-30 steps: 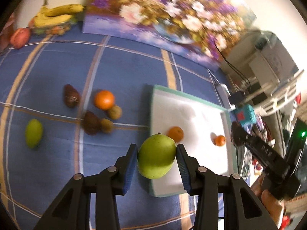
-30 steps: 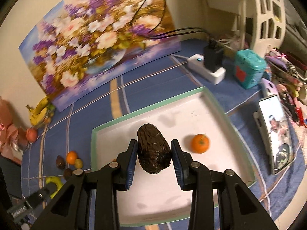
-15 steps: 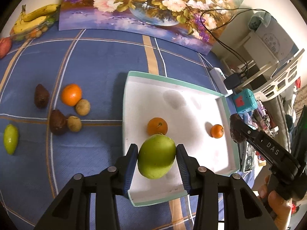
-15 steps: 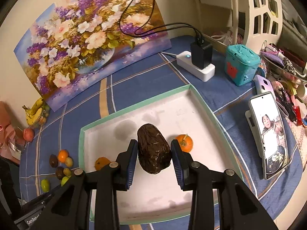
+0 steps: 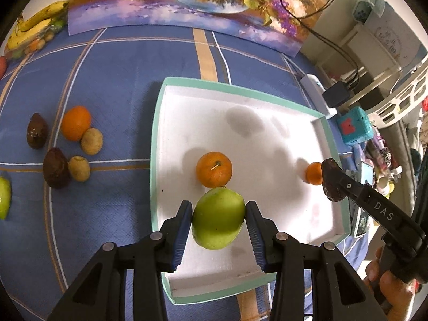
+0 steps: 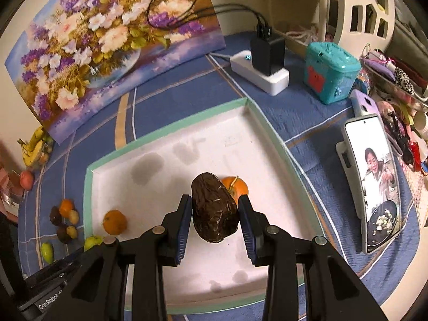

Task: Organize fruits
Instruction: 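Carry the green fruit over the tray while the right tool carries the dark brown fruit, then open the left tool to drop the green fruit while the right tool releases the brown fruit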

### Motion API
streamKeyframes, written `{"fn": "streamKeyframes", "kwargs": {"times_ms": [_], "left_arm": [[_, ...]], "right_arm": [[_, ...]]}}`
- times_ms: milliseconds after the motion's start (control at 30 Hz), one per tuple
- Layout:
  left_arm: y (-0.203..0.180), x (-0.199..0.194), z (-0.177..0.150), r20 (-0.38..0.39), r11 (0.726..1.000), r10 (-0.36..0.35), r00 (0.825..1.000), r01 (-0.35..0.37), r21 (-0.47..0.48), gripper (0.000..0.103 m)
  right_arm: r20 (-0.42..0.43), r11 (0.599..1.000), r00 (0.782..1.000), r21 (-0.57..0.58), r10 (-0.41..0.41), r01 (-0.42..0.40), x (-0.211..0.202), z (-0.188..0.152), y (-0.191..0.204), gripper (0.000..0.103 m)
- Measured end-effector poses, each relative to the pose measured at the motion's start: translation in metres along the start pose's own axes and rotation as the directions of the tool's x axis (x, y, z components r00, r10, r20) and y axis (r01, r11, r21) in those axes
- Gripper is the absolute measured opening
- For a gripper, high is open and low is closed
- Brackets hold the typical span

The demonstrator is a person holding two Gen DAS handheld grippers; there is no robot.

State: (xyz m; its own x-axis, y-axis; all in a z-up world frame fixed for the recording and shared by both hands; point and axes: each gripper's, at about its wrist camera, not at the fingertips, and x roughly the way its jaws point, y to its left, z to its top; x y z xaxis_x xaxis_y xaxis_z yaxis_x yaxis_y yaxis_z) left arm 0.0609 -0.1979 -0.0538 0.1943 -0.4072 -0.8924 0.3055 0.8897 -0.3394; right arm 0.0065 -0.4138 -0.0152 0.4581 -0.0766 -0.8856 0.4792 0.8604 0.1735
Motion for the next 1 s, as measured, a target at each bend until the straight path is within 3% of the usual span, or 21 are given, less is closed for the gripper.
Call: {"fn": "streamKeyframes", "kwargs": {"times_ms": [533,1000], "left_arm": [[0.001,0.020,0.000,-0.036,0.999,0.045,0.998,-0.045,-0.010,0.044],[0.002,0.020,0.002,-0.047,0.999,0.047,0.998,-0.048,-0.006,0.044]], "right_arm": [[-0.100,0.997,0.994,-0.063,-0.043,0.037,0.036,-0.010,0.004,0.037],[-0.099,0.993,0.992,-0.098,-0.072,0.063,0.037,-0.011,0.008,0.037]]}}
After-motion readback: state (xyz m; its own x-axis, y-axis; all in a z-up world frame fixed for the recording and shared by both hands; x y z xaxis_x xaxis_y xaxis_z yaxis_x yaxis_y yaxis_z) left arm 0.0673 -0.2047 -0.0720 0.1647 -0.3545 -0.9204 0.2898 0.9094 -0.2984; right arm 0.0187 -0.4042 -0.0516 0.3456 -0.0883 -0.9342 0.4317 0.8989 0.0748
